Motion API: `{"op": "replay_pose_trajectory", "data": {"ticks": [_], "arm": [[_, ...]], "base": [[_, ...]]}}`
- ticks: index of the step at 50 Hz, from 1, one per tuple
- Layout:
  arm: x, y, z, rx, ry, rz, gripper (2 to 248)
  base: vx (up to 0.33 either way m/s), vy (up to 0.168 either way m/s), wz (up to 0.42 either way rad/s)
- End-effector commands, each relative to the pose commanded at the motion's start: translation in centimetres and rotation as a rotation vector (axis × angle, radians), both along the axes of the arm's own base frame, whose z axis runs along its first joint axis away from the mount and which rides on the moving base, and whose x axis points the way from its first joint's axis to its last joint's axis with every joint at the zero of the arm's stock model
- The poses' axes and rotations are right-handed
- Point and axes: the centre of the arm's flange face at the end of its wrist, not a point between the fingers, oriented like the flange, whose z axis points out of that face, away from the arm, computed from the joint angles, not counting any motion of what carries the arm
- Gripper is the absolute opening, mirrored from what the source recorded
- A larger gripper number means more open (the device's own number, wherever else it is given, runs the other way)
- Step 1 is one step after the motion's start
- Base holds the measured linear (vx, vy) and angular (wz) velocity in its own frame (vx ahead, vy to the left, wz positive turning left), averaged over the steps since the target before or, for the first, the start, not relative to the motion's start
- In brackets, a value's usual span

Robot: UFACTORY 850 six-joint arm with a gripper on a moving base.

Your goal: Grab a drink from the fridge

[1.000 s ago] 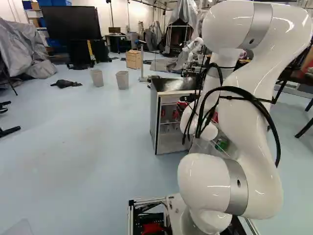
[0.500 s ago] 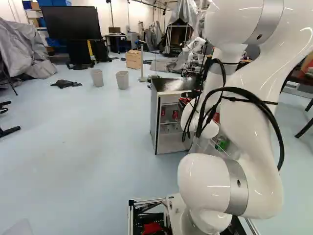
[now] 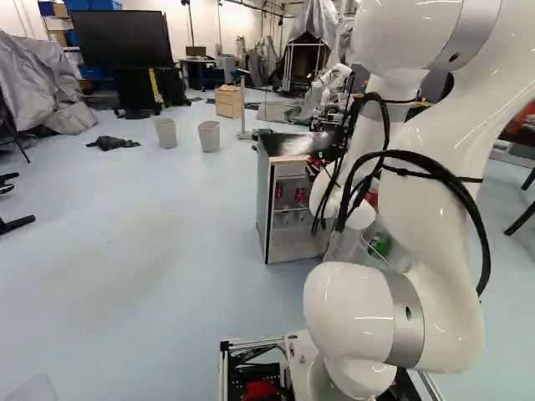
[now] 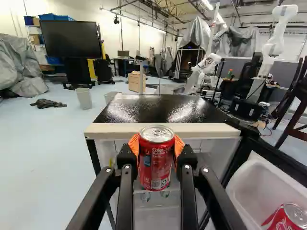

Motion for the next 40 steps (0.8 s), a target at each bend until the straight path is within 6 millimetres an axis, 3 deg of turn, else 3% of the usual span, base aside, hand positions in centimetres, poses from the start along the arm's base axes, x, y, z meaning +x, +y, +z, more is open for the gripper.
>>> {"op": "replay_pose_trajectory", "data": {"ticks": [40], "arm": [[3.6,-0.4,2.7,-0.032,0.005,0.014,92]], "base": [[0.0,0.0,0.0]]}}
